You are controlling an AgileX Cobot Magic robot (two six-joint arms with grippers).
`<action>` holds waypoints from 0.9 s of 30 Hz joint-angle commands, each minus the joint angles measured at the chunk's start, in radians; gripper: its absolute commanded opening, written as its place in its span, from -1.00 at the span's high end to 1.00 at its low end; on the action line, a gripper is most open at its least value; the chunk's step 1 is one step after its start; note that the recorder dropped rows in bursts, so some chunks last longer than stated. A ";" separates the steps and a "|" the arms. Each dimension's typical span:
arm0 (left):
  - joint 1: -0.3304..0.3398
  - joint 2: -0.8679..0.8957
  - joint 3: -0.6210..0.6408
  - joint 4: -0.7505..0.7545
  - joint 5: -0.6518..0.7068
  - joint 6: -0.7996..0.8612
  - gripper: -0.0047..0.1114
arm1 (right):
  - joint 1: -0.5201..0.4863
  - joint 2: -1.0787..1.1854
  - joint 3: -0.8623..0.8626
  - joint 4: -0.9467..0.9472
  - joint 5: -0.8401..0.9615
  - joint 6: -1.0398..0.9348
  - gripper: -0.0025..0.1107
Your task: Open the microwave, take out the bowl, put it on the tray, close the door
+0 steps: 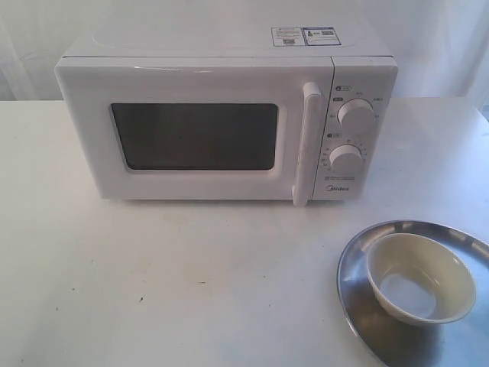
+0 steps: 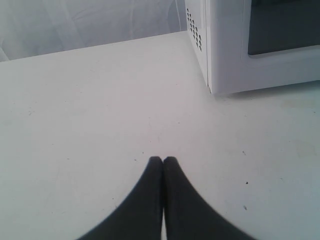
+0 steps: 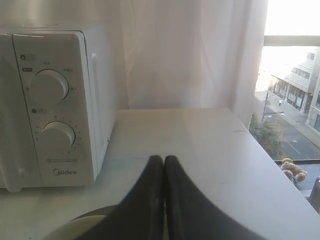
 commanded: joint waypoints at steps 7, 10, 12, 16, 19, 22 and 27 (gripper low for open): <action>-0.004 -0.002 -0.001 0.000 -0.001 -0.002 0.92 | -0.005 -0.005 0.005 0.000 0.028 -0.011 0.96; -0.004 -0.002 -0.001 0.000 -0.001 -0.002 0.92 | -0.005 -0.005 0.005 0.000 0.028 -0.011 0.96; -0.004 -0.002 -0.001 0.000 -0.001 -0.002 0.92 | -0.005 -0.005 0.005 0.000 0.028 -0.011 0.96; -0.004 -0.002 -0.001 0.000 -0.001 -0.002 0.92 | -0.005 -0.005 0.005 0.000 0.028 -0.011 0.96; -0.004 -0.002 -0.001 0.000 -0.001 -0.002 0.92 | -0.005 -0.005 0.005 0.000 0.028 -0.011 0.96; -0.004 -0.002 -0.001 0.000 -0.001 -0.002 0.92 | -0.005 -0.005 0.005 0.000 0.028 -0.011 0.96; -0.004 -0.002 -0.001 0.000 -0.001 -0.002 0.92 | -0.005 -0.005 0.005 0.000 0.028 -0.011 0.96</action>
